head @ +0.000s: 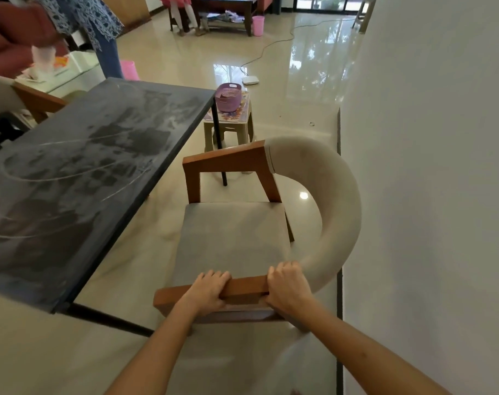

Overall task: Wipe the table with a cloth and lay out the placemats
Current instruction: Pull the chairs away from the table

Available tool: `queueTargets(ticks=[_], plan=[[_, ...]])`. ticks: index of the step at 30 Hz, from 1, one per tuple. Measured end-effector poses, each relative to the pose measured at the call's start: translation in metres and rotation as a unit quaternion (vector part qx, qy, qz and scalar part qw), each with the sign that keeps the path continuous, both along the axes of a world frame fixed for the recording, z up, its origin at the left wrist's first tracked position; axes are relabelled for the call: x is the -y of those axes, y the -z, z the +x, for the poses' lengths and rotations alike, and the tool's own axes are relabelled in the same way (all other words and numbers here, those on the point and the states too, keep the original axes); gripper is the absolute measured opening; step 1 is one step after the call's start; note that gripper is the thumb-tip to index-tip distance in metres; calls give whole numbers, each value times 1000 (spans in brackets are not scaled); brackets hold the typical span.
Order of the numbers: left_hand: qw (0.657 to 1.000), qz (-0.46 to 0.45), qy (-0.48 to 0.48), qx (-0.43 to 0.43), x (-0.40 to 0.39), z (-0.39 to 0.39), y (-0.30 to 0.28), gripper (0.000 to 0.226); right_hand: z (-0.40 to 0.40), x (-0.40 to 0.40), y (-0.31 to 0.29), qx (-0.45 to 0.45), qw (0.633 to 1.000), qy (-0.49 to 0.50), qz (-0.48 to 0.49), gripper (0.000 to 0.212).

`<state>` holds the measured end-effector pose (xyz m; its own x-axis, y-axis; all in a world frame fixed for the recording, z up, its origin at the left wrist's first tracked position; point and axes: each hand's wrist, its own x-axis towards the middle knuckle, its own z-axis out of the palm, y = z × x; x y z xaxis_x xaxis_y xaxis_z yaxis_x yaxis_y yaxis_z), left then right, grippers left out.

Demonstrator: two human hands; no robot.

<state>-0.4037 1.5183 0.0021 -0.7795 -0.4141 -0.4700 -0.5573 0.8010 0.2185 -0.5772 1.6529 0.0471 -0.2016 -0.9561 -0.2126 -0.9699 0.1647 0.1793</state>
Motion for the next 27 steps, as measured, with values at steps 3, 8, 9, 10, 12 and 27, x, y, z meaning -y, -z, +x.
queueTargets(ticks=[3,8,9,10,12,27], plan=[[980,104,-152,-73,-7,8,-3,93,-15,0,-13,98,992,45,-59,85],[768,-61,-615,-169,-30,1,-12,89,-88,22,-46,48,900,252,-353,89],[683,1,-714,-156,-29,-1,-15,97,-108,27,-55,79,870,343,-344,96],[595,85,-782,-162,-28,-3,-16,101,-126,33,-61,130,837,428,-315,102],[495,203,-820,-205,-22,-7,-5,99,-155,41,-69,243,759,542,-265,109],[485,202,-801,-286,6,17,96,92,-190,46,-51,215,741,592,-233,33]])
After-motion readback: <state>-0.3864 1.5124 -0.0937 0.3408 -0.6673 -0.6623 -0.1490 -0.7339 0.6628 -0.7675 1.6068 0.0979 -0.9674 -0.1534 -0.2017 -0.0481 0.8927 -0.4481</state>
